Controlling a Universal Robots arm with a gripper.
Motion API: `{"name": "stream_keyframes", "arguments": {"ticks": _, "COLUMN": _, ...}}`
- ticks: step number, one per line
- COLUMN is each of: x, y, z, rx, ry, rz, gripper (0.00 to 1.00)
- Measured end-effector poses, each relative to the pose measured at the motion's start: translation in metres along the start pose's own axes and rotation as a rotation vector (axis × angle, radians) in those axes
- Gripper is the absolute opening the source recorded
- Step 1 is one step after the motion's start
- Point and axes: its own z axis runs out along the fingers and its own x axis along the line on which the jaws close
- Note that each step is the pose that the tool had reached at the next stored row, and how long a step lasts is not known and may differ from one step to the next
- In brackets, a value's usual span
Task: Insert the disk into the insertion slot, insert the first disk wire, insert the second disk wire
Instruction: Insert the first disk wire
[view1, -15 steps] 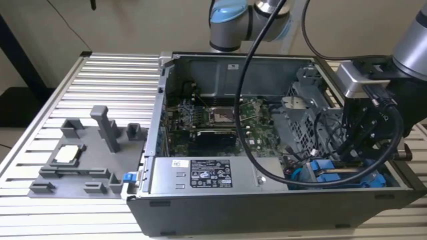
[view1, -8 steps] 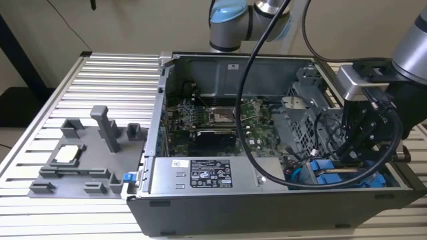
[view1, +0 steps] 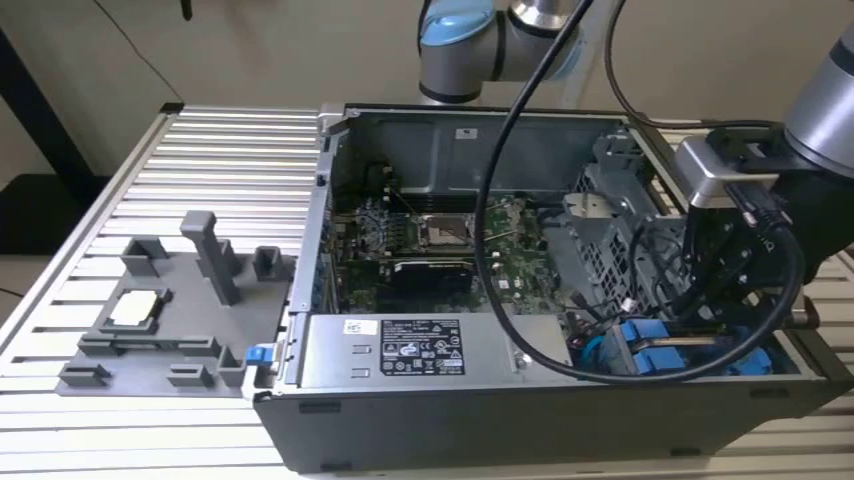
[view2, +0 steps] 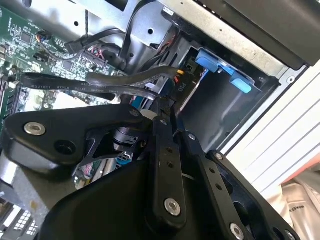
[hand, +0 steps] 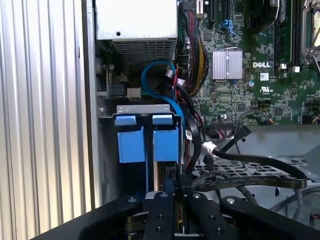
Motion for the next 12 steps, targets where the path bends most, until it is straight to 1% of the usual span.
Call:
{"name": "stream_keyframes", "arguments": {"ticks": 4, "x": 0.0020, "y": -0.0004, "z": 0.0031, "rx": -0.0030, "ry": 0.0013, "rz": 0.001, "gripper": 0.16}}
{"name": "stream_keyframes", "arguments": {"ticks": 6, "x": 0.0027, "y": -0.0006, "z": 0.0041, "rx": -0.0048, "ry": 0.0001, "rz": 0.001, "gripper": 0.18}}
{"name": "stream_keyframes", "arguments": {"ticks": 7, "x": 0.0028, "y": -0.0005, "z": 0.0042, "rx": -0.0055, "ry": 0.0000, "rz": 0.001, "gripper": 0.18}}
{"name": "stream_keyframes", "arguments": {"ticks": 8, "x": 0.0029, "y": -0.0006, "z": 0.0041, "rx": -0.0067, "ry": 0.0002, "rz": 0.001, "gripper": 0.24}}
{"name": "stream_keyframes", "arguments": {"ticks": 10, "x": 0.0033, "y": -0.0007, "z": 0.0030, "rx": -0.0103, "ry": 0.0000, "rz": 0.001, "gripper": 0.24}}
{"name": "stream_keyframes", "arguments": {"ticks": 12, "x": 0.0035, "y": -0.0006, "z": 0.0005, "rx": -0.0135, "ry": -0.0006, "rz": 0.001, "gripper": 0.24}}
